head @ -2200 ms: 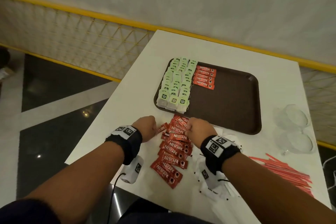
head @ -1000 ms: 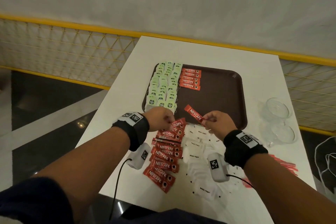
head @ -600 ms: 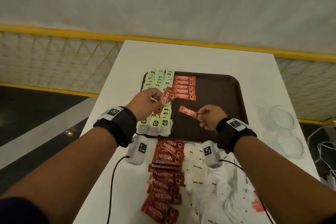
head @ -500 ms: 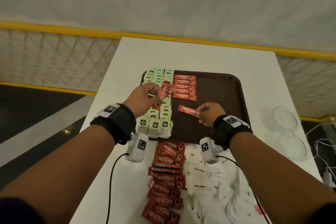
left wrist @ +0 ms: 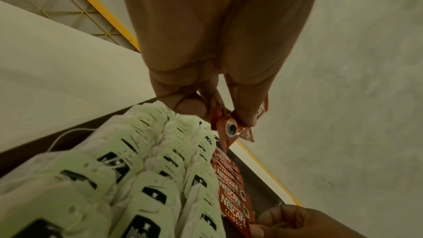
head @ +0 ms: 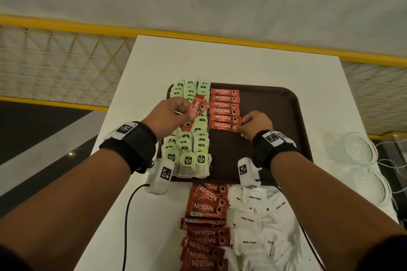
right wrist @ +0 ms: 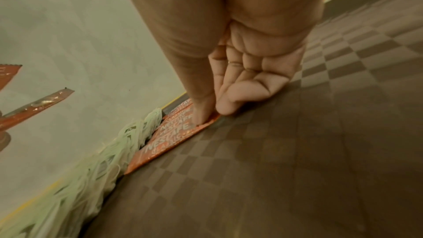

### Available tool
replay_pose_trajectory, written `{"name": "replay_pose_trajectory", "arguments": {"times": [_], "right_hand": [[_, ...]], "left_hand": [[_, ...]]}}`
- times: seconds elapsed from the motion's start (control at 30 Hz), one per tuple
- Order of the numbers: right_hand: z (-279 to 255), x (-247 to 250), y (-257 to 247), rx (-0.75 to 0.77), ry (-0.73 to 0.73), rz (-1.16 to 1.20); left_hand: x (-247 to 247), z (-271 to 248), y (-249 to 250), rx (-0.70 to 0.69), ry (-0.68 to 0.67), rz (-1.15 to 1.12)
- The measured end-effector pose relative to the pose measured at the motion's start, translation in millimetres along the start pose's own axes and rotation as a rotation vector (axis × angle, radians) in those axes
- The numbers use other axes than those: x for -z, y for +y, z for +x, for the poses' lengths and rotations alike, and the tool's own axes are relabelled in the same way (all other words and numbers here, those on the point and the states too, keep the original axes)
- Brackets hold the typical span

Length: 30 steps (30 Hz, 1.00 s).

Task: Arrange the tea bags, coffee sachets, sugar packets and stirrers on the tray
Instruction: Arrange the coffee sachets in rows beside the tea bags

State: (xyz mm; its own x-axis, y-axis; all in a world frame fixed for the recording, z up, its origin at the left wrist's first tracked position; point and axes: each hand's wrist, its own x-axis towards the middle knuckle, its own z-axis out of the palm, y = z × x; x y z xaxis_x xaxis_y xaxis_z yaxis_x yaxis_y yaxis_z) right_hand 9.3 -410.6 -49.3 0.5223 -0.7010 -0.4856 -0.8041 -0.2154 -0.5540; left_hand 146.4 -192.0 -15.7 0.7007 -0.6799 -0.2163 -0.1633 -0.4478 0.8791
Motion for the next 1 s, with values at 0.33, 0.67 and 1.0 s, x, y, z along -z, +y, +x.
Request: {"name": "replay_pose_trajectory", "arguments": {"times": [0.33, 0.67, 1.0], "right_hand": [[-38, 12, -23, 0.468, -0.011, 0.057], [-49, 26, 14, 0.117, -0.279, 0.488], [-25, 9, 25, -0.124, -0.137, 0.271]], "left_hand": [[-16, 0, 16, 0.024, -0.260, 0.028], [-20, -5, 19, 0.116, -0.197, -0.134], [-5, -12, 7, 0.180, -0.056, -0.195]]}}
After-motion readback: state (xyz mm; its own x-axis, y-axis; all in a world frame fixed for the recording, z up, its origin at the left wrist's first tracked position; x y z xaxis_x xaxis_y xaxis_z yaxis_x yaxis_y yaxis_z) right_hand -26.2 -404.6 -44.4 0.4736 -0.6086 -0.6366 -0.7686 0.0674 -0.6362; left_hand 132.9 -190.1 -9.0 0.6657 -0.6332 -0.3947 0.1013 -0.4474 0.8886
